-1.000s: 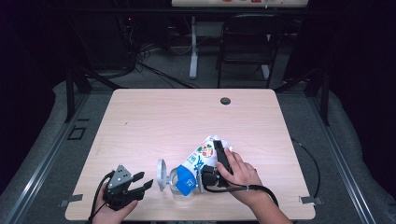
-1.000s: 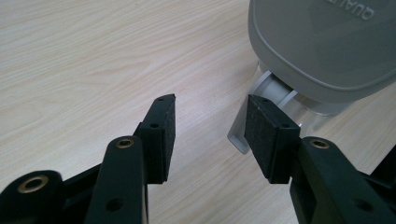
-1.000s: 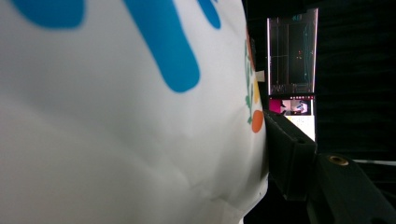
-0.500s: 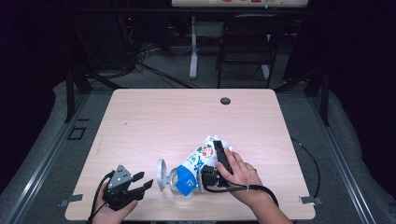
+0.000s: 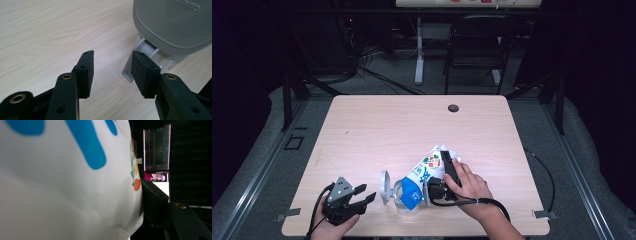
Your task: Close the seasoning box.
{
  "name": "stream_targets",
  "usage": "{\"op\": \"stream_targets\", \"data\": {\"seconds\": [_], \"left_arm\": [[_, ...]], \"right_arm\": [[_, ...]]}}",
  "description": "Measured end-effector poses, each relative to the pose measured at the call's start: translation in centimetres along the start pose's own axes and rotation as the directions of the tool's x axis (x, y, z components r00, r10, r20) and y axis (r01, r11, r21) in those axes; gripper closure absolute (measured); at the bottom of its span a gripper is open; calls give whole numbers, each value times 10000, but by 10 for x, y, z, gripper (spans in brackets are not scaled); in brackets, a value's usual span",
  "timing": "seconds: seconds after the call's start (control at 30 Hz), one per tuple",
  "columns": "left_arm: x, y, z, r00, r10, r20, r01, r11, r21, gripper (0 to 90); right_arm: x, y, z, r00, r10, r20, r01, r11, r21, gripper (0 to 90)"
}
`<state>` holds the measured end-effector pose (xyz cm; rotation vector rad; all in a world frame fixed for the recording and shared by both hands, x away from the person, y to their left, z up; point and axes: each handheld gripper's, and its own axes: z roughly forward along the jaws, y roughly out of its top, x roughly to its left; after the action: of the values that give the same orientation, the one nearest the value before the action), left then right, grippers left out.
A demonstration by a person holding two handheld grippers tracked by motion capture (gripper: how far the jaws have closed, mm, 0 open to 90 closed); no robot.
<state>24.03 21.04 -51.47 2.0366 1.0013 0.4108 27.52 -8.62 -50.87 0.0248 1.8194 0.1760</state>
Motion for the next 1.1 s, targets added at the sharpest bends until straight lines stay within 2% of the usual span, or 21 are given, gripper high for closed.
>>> {"op": "stream_targets", "data": {"seconds": [0.5,0.57,0.73,1.1], "left_arm": [[0,0,0,10000,-39,11,39,10000,2,542],[0,0,0,10000,-12,9,12,10000,7,542],[1,-1,0,10000,-70,-14,70,10000,-6,542],[1,0,0,10000,-8,-2,8,10000,18,542]], "right_arm": [[-1,0,0,9999,-137,61,137,9999,-68,471],[-1,1,-1,9997,-243,73,243,9997,98,471],[-1,0,-1,9999,-139,44,139,9999,-4,473],[-2,0,-1,9997,-224,86,224,9997,-2,473]]}}
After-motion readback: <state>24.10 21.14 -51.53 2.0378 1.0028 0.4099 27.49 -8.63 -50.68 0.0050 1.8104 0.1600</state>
